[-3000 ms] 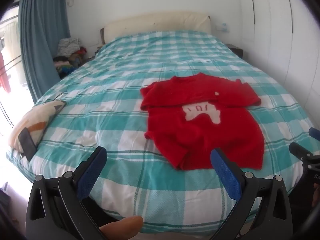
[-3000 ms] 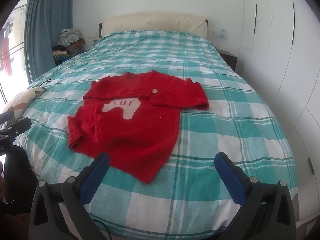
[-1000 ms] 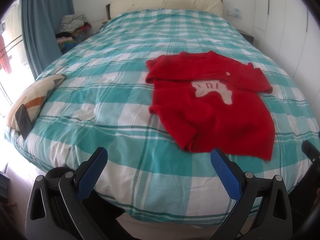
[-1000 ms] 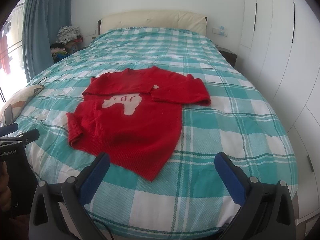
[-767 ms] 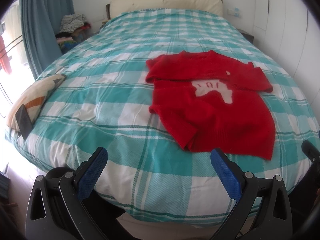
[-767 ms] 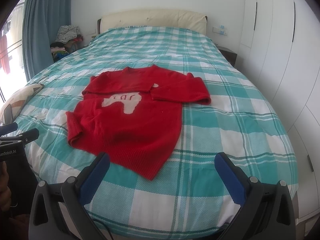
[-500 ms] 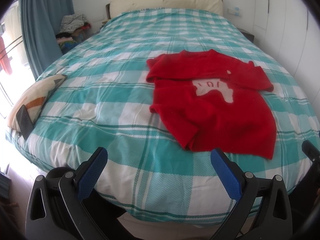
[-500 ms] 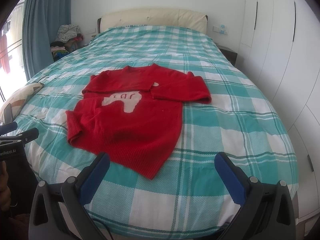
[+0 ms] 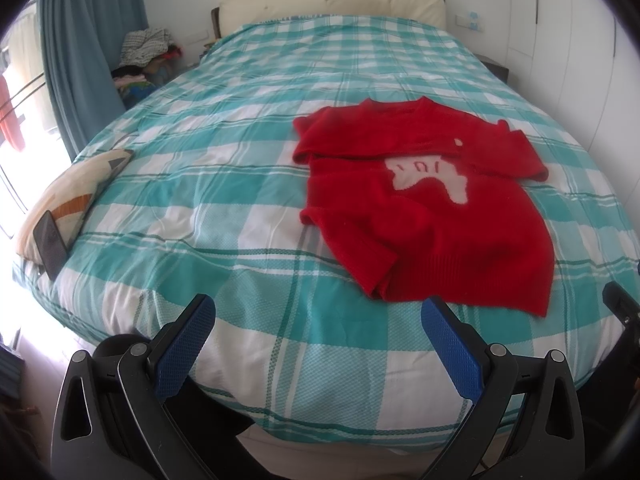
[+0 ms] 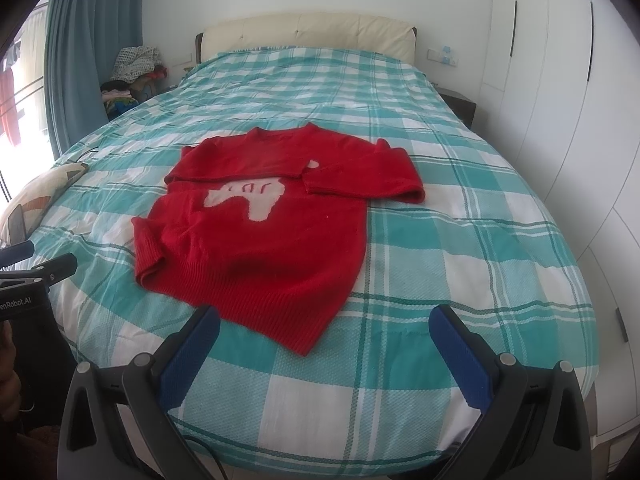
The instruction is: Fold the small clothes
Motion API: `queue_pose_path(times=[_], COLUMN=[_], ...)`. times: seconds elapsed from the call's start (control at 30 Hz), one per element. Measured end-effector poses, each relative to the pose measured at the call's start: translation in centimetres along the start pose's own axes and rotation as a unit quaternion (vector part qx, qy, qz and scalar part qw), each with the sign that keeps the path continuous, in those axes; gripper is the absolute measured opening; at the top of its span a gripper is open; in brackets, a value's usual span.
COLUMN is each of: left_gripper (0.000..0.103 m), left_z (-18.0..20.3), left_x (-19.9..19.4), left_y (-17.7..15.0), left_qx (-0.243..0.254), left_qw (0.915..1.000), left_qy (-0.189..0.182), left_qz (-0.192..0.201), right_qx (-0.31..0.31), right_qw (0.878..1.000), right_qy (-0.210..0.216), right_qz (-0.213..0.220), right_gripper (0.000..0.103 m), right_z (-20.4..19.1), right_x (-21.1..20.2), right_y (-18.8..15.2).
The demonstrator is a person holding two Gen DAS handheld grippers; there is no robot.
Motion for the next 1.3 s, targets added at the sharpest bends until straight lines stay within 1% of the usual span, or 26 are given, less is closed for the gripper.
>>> queue_pose_path(times=[1.1, 1.2, 1.3], left_gripper=[0.103, 0.103, 0.103], left_z=[0.2, -0.9, -3.0], left_x=[-0.1, 0.0, 0.6], left_y=[0.0, -0.2, -0.3], left_qx=[0.001, 0.001, -0.015], left_qw=[1.0, 0.9999, 0.9986], left_qy=[0.002, -0.013, -0.047], left_qz=[-0.006, -0.007, -0.019], right_qx=[-0.002, 0.0, 0.004], right_qw=[1.0, 1.0, 1.0], right_qy=[-0.001, -0.001, -0.002], right_qz=[-0.012, -0.013, -0.014], right_gripper=[0.103, 0.103, 0.103], right_z=[0.2, 0.3, 0.7], right_x=[0.6, 0.8, 0.9], right_y=[-0.2, -0.2, -0.3])
Point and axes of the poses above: each gripper's, at about its wrist camera, not at the fingertips, and x roughly the way its jaws point, z to its right, y to its top, the point moved 2 cm from there along x, roughly the way its jaws point, and after that the axes turned 7 degrees about -y, right-handed, at the moved point
